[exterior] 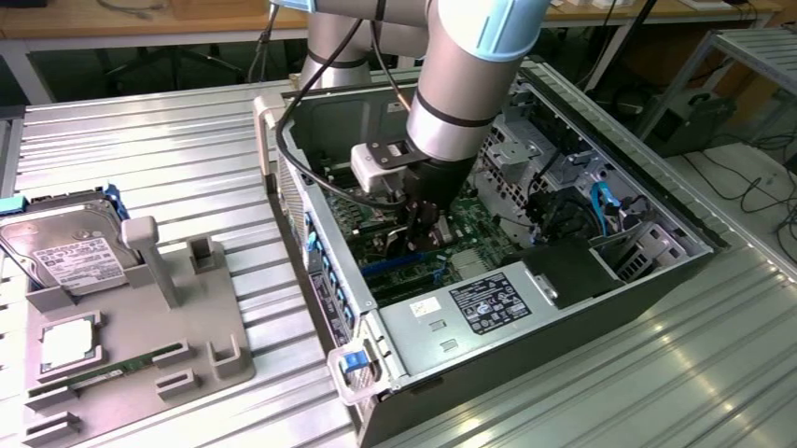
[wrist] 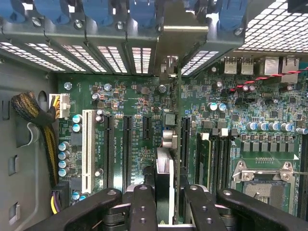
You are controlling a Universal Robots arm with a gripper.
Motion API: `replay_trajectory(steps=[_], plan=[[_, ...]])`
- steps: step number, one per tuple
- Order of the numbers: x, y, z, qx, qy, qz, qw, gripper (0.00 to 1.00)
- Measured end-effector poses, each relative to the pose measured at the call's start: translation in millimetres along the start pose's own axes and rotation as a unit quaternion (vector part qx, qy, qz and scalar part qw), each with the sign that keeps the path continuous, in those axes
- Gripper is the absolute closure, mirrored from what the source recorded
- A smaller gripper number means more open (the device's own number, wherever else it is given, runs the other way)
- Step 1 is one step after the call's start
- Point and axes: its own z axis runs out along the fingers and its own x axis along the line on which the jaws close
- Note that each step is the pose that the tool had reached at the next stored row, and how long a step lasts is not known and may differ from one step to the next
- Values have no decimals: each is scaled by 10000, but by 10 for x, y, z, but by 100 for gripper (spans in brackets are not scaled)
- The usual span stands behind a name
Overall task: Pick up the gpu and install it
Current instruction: 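Insert the gpu into the slot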
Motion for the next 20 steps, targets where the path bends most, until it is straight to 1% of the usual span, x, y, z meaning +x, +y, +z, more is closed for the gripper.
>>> replay_trajectory(steps=[6, 7, 8, 9, 14, 17, 18, 20], plan=[[2, -2, 41, -36, -1, 1, 10000, 72], [2, -2, 50, -48, -1, 1, 10000, 72], [3, -3, 59, -79, -1, 2, 10000, 72], [3, -2, 58, -89, -1, 3, 10000, 72], [1, -2, 35, -113, -4, 4, 9999, 72], [1, -2, 34, -116, -4, 5, 9999, 72], [2, -4, 34, -125, -4, 4, 9999, 72], [2, -15, 34, -169, -4, 7, 9999, 72]])
